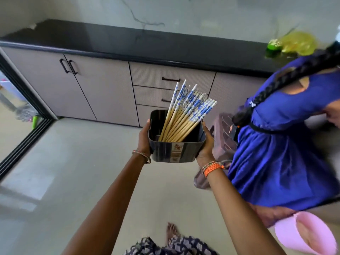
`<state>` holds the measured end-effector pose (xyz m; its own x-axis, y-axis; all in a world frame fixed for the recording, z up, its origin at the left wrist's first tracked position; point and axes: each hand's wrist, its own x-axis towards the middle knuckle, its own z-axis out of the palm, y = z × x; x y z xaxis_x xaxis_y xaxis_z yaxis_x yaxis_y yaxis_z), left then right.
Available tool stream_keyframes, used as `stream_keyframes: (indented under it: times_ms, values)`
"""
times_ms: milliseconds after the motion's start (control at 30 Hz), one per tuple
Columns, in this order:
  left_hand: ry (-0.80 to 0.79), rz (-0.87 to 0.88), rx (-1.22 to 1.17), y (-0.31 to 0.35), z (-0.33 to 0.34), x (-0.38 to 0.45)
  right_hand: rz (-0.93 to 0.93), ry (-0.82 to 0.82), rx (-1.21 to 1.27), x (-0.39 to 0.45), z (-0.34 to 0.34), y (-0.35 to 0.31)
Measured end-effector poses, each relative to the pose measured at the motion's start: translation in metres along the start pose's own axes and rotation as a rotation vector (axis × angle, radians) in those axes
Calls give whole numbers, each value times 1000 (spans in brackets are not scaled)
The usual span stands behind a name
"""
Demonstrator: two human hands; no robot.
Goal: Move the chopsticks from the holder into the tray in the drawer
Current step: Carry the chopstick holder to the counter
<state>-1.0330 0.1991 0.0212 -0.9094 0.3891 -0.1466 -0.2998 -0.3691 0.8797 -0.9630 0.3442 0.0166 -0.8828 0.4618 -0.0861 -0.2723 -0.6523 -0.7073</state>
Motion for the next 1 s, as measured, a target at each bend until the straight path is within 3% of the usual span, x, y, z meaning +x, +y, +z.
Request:
stream_keyframes:
  times_ms: [400, 767, 1000]
  values:
    - [-70, 20, 23, 30, 21, 272, -59, 22, -228, 271, 16, -6]
    - [-113, -32, 27, 84, 54, 522, -78, 137, -128, 510, 66, -30]
    - [-88, -68, -36, 94, 82, 664, -72, 114, -148, 656, 68, -44]
